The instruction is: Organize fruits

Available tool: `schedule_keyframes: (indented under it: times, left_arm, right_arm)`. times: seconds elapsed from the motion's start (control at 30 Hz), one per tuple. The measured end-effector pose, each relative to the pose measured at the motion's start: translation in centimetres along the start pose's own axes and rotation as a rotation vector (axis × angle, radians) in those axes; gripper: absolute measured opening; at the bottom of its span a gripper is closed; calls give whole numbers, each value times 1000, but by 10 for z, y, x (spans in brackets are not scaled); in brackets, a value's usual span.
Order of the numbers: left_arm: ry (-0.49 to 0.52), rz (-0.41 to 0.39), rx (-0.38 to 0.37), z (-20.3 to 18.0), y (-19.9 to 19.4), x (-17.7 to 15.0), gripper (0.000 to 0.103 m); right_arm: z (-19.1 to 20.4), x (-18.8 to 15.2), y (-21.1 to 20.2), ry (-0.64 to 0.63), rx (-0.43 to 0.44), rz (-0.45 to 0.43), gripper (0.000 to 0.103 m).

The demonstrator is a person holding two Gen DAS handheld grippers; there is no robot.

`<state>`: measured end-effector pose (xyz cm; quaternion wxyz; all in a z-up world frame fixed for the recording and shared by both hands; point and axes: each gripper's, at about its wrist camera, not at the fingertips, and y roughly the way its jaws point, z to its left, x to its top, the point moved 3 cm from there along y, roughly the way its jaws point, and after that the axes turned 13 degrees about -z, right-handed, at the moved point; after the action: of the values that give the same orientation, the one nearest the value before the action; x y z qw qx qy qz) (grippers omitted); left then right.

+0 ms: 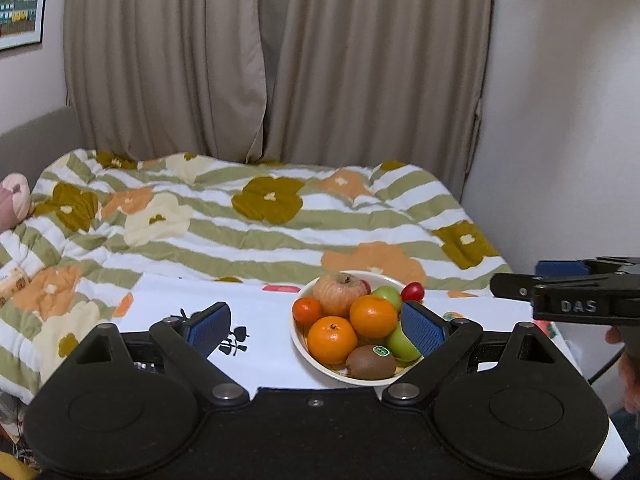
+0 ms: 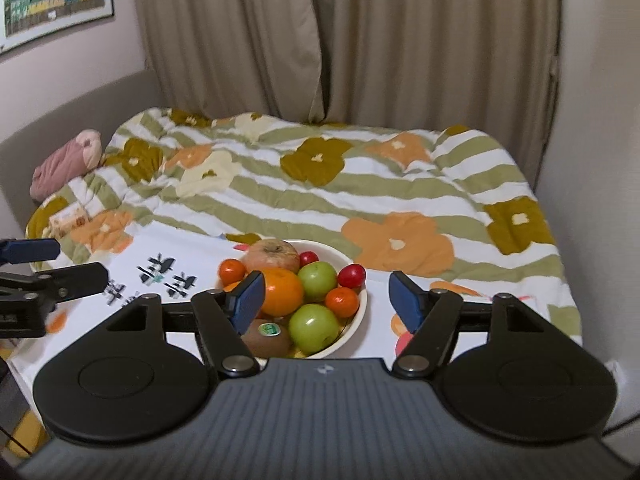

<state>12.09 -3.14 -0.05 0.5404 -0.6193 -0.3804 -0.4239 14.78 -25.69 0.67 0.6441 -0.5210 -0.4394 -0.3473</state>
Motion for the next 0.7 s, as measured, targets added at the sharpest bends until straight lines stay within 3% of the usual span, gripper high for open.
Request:
schedule_keyframes:
  times: [0.2,0.27,0.4,0.7]
  left_arm:
    - [26,-29,-16,8,-36,8,94]
    - [40,-30,-16,11,-46,7,95]
    - [71,-33,-11,14,-60,5,103]
    - [79,-16,-6,25,-81,-12,103]
  right_arm:
    - [14,1,-60,73,-94,-17,96]
    - [21,-1,-74,83,-126,-12,103]
    - [36,-7,-98,66,-172,-15,103]
    - [55,-27,-125,57,-247,19,103]
